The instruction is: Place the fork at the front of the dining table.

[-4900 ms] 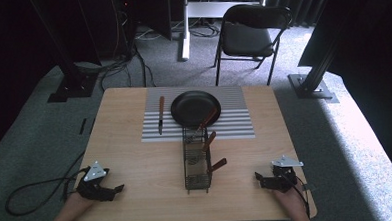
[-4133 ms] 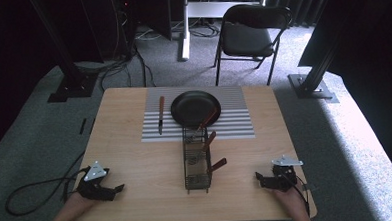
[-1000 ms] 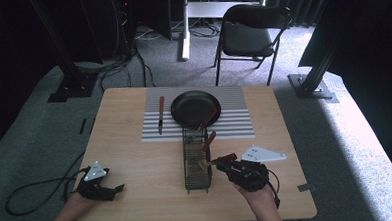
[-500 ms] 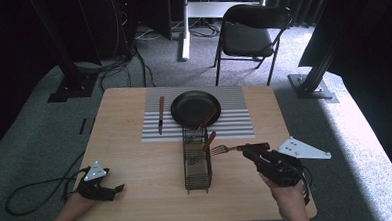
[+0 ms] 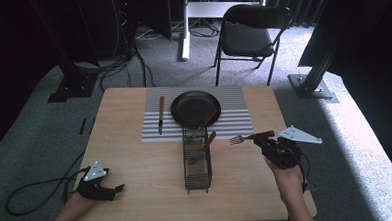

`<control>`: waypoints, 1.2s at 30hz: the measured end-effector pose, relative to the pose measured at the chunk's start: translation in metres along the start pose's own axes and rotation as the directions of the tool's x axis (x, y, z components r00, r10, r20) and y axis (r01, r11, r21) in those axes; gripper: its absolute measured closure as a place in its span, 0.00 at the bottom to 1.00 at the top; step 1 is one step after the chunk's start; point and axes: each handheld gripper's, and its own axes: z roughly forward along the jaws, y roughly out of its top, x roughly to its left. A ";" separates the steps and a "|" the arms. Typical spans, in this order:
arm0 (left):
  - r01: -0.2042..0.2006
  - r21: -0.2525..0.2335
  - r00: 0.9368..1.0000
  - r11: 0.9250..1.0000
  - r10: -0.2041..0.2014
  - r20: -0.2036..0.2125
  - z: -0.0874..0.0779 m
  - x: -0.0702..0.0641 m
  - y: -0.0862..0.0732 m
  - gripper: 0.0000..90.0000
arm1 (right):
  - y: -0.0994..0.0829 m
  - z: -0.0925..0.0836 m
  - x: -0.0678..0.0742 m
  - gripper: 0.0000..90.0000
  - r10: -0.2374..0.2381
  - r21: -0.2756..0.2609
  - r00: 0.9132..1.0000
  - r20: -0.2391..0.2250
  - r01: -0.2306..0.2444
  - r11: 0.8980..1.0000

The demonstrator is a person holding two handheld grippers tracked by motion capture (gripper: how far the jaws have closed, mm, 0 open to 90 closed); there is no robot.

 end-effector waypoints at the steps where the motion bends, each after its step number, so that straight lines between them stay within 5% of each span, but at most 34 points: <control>1: 0.000 0.000 1.000 1.000 0.000 0.000 0.000 0.000 0.000 0.10 | 0.000 0.007 -0.003 0.90 -0.008 0.006 1.000 0.017 0.008 1.000; 10: 0.000 0.000 1.000 1.000 0.000 0.000 0.000 0.000 0.000 0.10 | 0.006 0.079 -0.027 0.90 -0.024 0.112 0.988 0.151 0.007 0.994; 16: 0.000 0.000 1.000 1.000 0.000 0.000 0.000 0.000 0.000 0.10 | 0.006 0.106 -0.033 0.90 -0.022 0.164 0.986 0.167 -0.006 0.986; 22: 0.000 0.000 1.000 1.000 0.000 0.000 0.000 0.000 0.000 0.10 | 0.007 0.120 -0.032 0.90 -0.030 0.202 0.986 0.164 -0.004 0.979; 36: 0.000 0.000 1.000 1.000 0.000 0.000 0.000 0.000 0.000 0.10 | 0.017 0.135 -0.040 0.89 0.029 0.175 0.985 0.173 -0.060 0.983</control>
